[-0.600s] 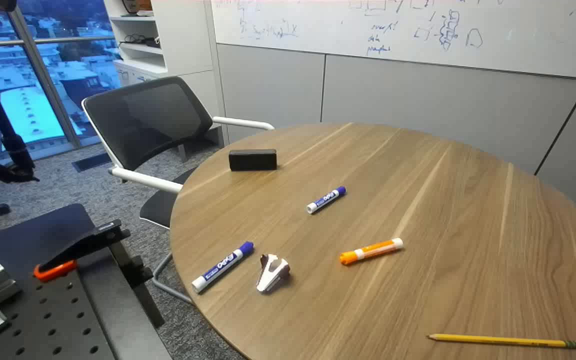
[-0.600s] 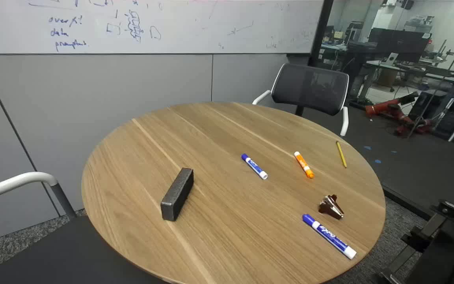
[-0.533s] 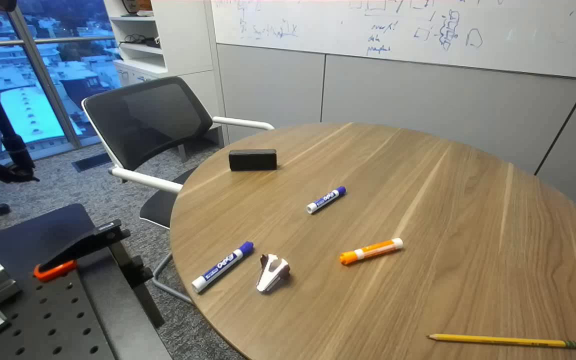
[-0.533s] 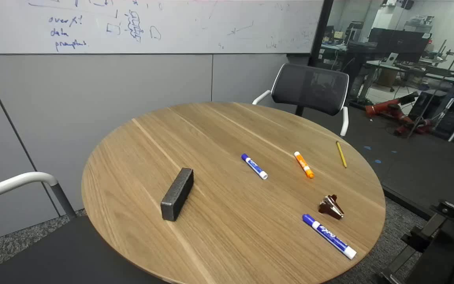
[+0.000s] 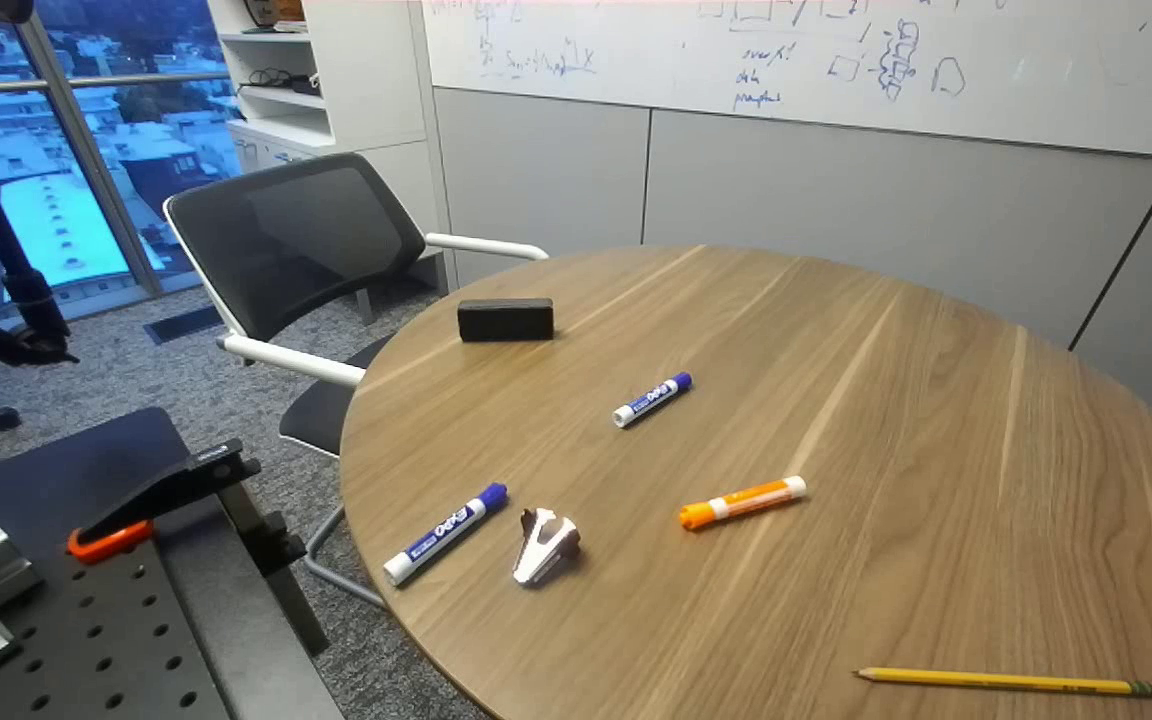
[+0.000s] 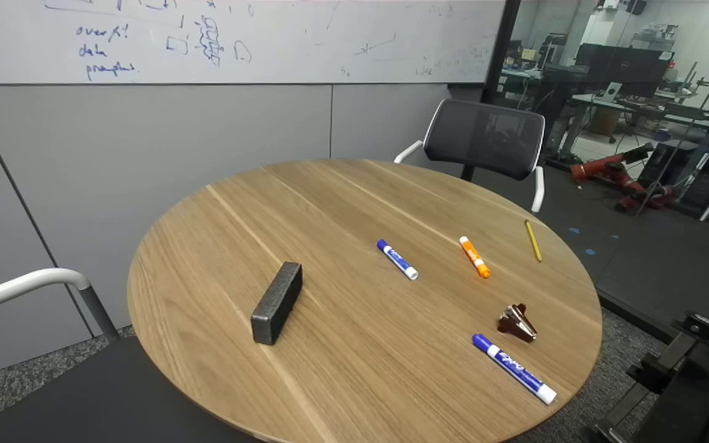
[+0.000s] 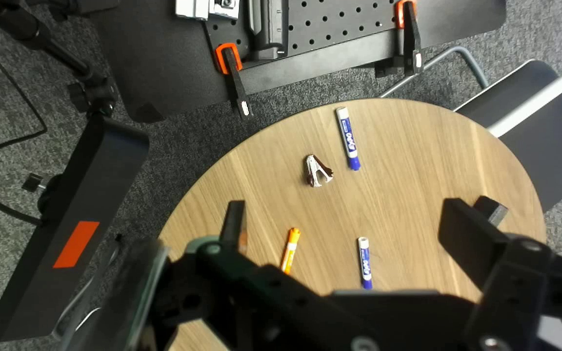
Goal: Move the orange marker to the left
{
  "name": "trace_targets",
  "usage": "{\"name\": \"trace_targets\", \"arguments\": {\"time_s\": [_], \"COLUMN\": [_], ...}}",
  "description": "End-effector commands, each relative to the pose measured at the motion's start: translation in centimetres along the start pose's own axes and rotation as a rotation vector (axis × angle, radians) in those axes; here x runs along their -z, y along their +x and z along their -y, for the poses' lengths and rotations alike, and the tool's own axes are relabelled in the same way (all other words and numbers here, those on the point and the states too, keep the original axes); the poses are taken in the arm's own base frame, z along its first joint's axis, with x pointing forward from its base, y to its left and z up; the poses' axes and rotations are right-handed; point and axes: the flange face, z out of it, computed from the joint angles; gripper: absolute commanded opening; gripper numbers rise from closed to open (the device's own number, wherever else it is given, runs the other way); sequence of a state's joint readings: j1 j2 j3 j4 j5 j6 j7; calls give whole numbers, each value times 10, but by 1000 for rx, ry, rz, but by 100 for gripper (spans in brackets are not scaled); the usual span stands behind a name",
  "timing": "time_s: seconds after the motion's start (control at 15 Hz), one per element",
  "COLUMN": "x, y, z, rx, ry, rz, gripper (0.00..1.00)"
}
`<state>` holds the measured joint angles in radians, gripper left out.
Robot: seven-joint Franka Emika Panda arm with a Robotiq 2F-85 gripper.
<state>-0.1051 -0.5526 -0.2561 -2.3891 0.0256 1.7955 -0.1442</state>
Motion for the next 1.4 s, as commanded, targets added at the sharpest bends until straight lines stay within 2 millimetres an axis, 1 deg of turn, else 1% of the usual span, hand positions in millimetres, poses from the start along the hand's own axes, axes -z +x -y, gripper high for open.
{"name": "trace_targets", "arguments": {"time_s": [0.0,1.07,1.33], "x": [1,1,-30], "y": [0,0,34], "z": [0,0,34], "rx": [0,0,-46], "ry": [0,0,-44], "rz": [1,1,14], "gripper": [100,100,100]}}
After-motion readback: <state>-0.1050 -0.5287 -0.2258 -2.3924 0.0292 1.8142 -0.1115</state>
